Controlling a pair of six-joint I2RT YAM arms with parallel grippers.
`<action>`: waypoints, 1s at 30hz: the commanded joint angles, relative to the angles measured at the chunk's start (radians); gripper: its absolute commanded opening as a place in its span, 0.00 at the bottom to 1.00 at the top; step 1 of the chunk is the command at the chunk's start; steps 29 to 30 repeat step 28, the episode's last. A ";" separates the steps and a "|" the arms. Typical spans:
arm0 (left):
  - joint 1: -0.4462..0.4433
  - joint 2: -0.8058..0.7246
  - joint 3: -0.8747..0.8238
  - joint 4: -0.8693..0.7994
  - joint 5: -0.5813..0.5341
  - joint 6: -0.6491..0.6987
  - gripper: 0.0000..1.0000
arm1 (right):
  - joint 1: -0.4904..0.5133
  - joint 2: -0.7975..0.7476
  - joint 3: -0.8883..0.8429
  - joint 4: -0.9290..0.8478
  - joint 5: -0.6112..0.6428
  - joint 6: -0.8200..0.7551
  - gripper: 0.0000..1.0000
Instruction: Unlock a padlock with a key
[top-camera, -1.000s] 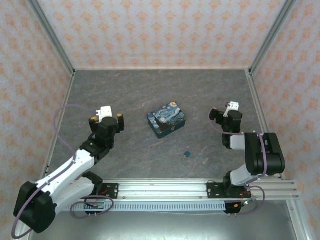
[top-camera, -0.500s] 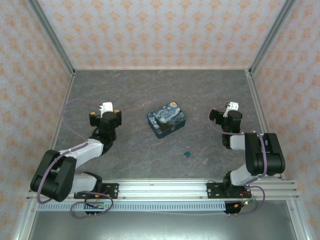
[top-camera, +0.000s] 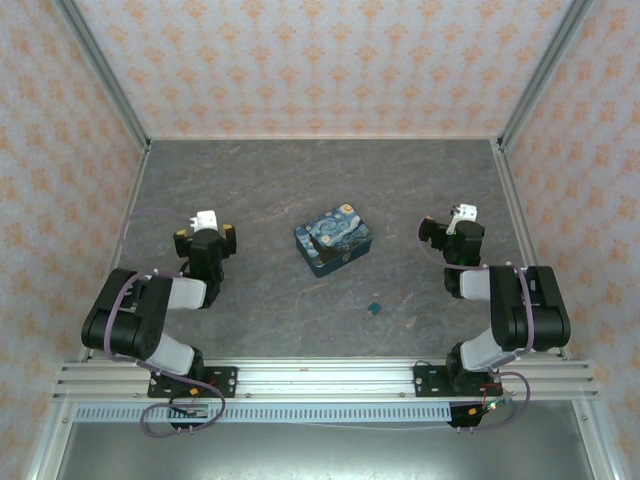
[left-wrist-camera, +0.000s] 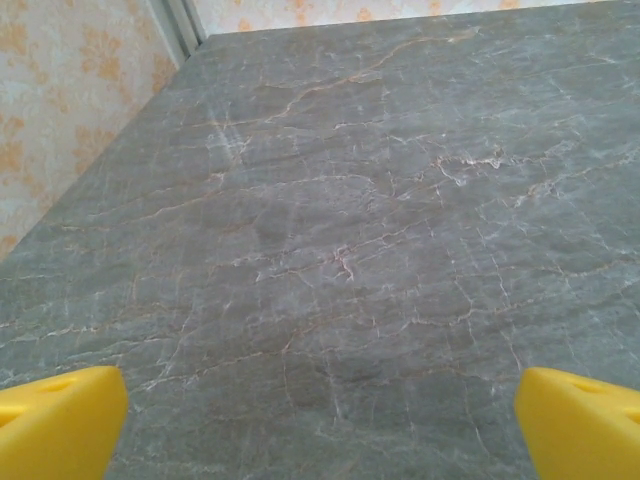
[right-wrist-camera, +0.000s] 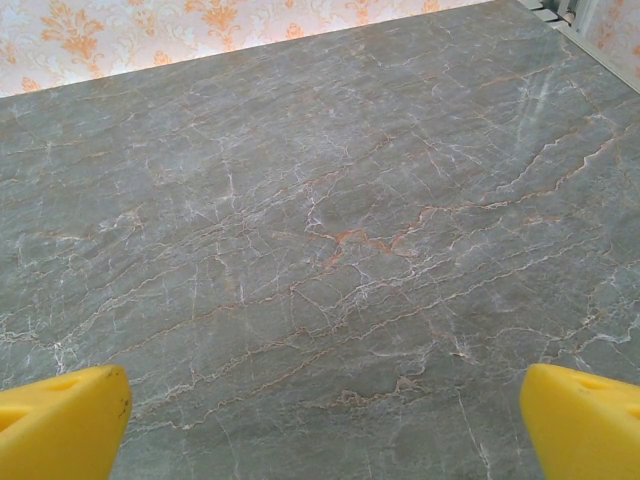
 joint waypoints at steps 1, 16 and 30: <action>0.042 -0.005 0.048 -0.009 0.069 -0.050 1.00 | -0.003 0.003 0.009 -0.003 -0.007 0.010 0.99; 0.039 -0.005 0.050 -0.016 0.063 -0.048 1.00 | 0.020 0.002 0.021 -0.029 0.090 0.020 0.99; 0.038 -0.005 0.051 -0.015 0.064 -0.048 1.00 | 0.031 0.002 0.024 -0.033 0.113 0.014 0.99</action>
